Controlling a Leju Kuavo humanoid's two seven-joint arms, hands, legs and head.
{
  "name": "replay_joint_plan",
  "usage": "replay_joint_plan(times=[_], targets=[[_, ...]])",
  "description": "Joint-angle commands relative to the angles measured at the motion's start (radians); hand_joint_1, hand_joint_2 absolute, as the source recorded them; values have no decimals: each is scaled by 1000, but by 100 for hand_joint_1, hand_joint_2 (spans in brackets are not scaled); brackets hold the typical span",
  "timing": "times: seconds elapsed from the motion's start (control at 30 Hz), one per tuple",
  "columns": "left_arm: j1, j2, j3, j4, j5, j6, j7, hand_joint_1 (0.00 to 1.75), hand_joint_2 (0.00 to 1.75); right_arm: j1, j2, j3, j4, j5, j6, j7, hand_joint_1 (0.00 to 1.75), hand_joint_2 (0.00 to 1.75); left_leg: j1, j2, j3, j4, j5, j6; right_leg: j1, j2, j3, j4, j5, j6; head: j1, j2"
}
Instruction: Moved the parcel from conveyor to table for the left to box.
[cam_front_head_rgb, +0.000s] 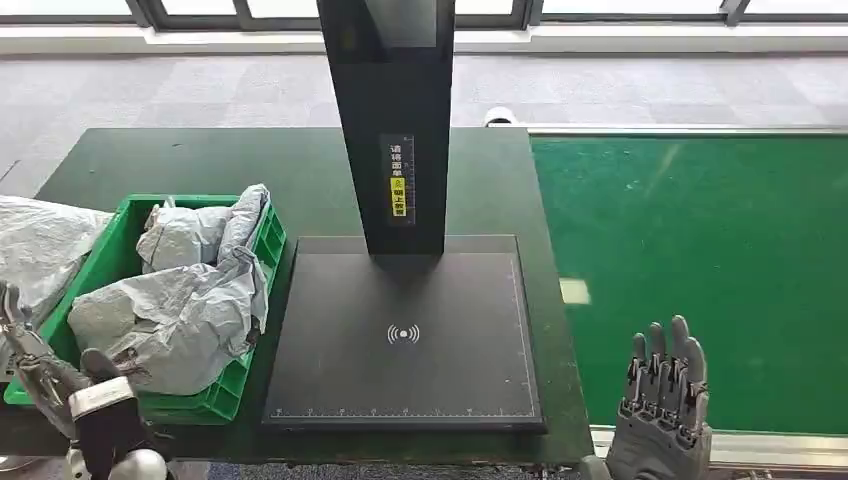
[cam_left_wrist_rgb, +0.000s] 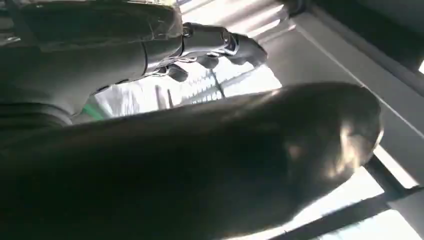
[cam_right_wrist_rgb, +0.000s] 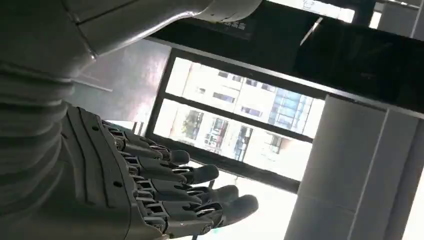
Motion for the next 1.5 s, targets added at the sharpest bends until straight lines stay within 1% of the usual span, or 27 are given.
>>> replay_joint_plan(times=[0.03,0.17,0.2,0.3,0.33,0.37,0.4,0.47,0.5,0.57,0.63,0.67,0.7,0.73,0.83,0.9,0.93,1.1,1.23,1.5], targets=[[40,57,-250,-170,275,-763,-4,0,0,-14,-45,-15,5,-62,-19,3,0,175,0,-2,-1,0,0,1,0,-3,-1,0,0,1,0,0],[40,57,-250,-170,275,-763,-4,0,0,-14,-45,-15,5,-62,-19,3,0,175,-1,1,0,-2,0,3,-1,0,2,-2,0,1,1,0],[40,57,-250,-170,275,-763,-4,0,0,-14,-45,-15,5,-62,-19,3,0,175,-1,1,-8,-1,-1,2,-2,1,2,-1,0,1,0,0],[40,57,-250,-170,275,-763,-4,0,0,-14,-45,-15,5,-62,-19,3,0,175,-1,1,-7,-2,-3,2,-1,0,1,-2,0,1,0,0],[40,57,-250,-170,275,-763,-4,0,0,-14,-45,-15,5,-62,-19,3,0,175,-2,0,-5,-1,-3,2,-2,-1,1,-1,-1,1,0,0],[30,44,-244,-171,226,-832,-4,0,0,-28,-43,-23,16,-76,-5,3,0,175,-2,0,-1,-3,-2,2,-2,-1,1,-3,-1,1,0,0],[21,44,-262,-151,227,-882,-4,0,0,-39,-51,-15,13,-97,13,3,0,175,-1,0,2,-2,-2,2,-1,-1,2,-2,-1,1,0,0],[17,39,-269,-131,241,-958,-4,0,0,-60,-57,-10,40,-98,30,3,0,175,-1,1,3,-2,-1,2,-1,0,4,-3,0,1,0,0],[26,33,-261,-130,239,-972,-4,0,0,-79,-59,-5,56,-106,47,3,0,0,-1,1,2,-1,-2,2,-1,0,3,-2,-1,1,0,0],[33,26,-239,-153,254,-1038,-4,0,0,-118,-57,0,88,-113,83,3,0,0,-1,3,3,-2,-2,2,-1,2,3,-2,0,1,0,0],[37,19,-227,-161,235,-1059,-4,0,0,-138,-49,-4,109,-102,93,3,0,0,-1,4,2,-1,-2,2,-1,3,2,-2,0,1,0,0],[37,17,-227,-163,220,-1041,-4,0,0,-145,-24,-26,143,-47,74,3,0,0,-1,5,3,-3,-1,2,-1,4,3,-3,1,1,0,0],[38,21,-233,-157,210,-1025,-4,0,0,-147,-19,-30,157,-39,95,3,0,0,-1,4,2,-2,-1,2,-1,3,3,-2,1,1,0,0],[35,24,-239,-143,205,-1009,-4,0,0,-147,-1,-48,170,-16,92,3,0,0,-1,2,2,-2,-2,2,-1,1,3,-2,0,0,0,0],[33,25,-239,-136,209,-1007,-4,0,0,-150,0,-47,175,-5,98,3,0,0,-1,2,3,-4,0,2,-1,0,4,-4,1,0,0,0],[29,23,-234,-124,215,-1001,-4,0,0,-146,18,-67,188,24,88,3,0,0,-1,1,3,-1,-1,2,-1,0,4,-2,0,0,0,0],[30,24,-235,-124,216,-1001,-4,0,0,-149,24,-69,172,8,93,3,0,0,-1,1,3,-3,-1,2,-1,0,4,-3,0,0,0,0],[38,30,-250,-113,197,-970,-4,0,0,-150,20,-90,173,1,96,3,0,0,-1,2,3,-1,-2,2,-1,0,3,-2,-1,1,0,0],[37,43,-264,-101,199,-920,-4,0,0,-157,-2,-58,208,7,62,3,0,0,-1,1,4,-4,0,2,-1,0,5,-4,0,1,0,0],[37,43,-264,-101,199,-920,-4,0,0,-157,-2,-58,208,7,62,3,0,0,-2,2,3,-2,-1,2,-1,0,3,-2,0,0,0,0]])
